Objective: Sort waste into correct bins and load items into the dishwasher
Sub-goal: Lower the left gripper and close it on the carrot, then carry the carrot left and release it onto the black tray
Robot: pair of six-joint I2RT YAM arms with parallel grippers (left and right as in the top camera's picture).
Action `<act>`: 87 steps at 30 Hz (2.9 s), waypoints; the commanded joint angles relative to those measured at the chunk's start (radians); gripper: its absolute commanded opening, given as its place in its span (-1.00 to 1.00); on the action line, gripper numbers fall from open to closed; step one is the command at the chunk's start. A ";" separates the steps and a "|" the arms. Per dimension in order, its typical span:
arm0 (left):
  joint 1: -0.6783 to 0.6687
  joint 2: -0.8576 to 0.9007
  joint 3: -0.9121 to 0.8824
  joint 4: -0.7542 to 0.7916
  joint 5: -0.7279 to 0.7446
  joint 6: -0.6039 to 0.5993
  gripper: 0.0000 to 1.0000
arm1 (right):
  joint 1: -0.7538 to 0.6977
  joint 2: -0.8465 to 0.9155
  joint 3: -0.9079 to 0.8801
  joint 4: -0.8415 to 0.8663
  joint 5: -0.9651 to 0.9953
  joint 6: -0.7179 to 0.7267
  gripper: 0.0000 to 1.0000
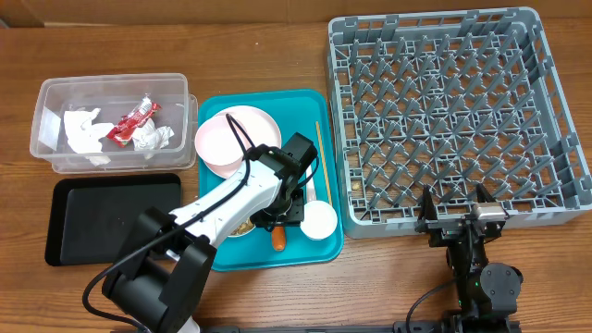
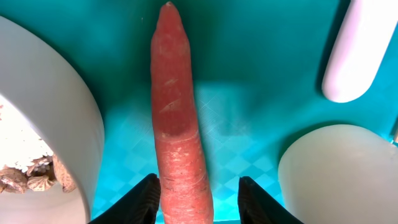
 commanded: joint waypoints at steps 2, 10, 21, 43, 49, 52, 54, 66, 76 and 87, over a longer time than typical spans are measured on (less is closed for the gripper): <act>-0.005 -0.019 -0.019 0.002 -0.027 0.020 -0.14 | -0.003 -0.011 -0.011 0.008 -0.002 -0.001 1.00; -0.005 -0.019 -0.031 0.010 -0.027 0.020 -0.13 | -0.003 -0.011 -0.011 0.008 -0.002 -0.002 1.00; -0.002 -0.019 -0.054 0.032 -0.022 0.020 -0.12 | -0.003 -0.011 -0.011 0.008 -0.002 -0.002 1.00; -0.002 -0.019 -0.069 0.053 -0.022 0.020 -0.09 | -0.003 -0.011 -0.011 0.008 -0.002 -0.001 1.00; -0.002 -0.019 -0.072 0.058 -0.022 0.020 -0.14 | -0.003 -0.011 -0.011 0.008 -0.002 -0.001 1.00; -0.002 -0.019 -0.077 0.061 -0.022 0.020 -0.24 | -0.003 -0.011 -0.011 0.008 -0.002 -0.001 1.00; -0.002 -0.019 -0.077 0.061 -0.022 0.020 -0.32 | -0.003 -0.011 -0.011 0.008 -0.002 -0.001 1.00; -0.002 -0.019 -0.073 0.057 -0.018 0.021 -0.74 | -0.003 -0.011 -0.011 0.008 -0.002 -0.001 1.00; -0.002 -0.020 0.056 -0.032 -0.023 0.062 -0.92 | -0.003 -0.011 -0.011 0.008 -0.002 -0.001 1.00; 0.019 -0.021 0.422 -0.270 -0.074 0.088 -0.91 | -0.003 -0.011 -0.011 0.008 -0.002 -0.001 1.00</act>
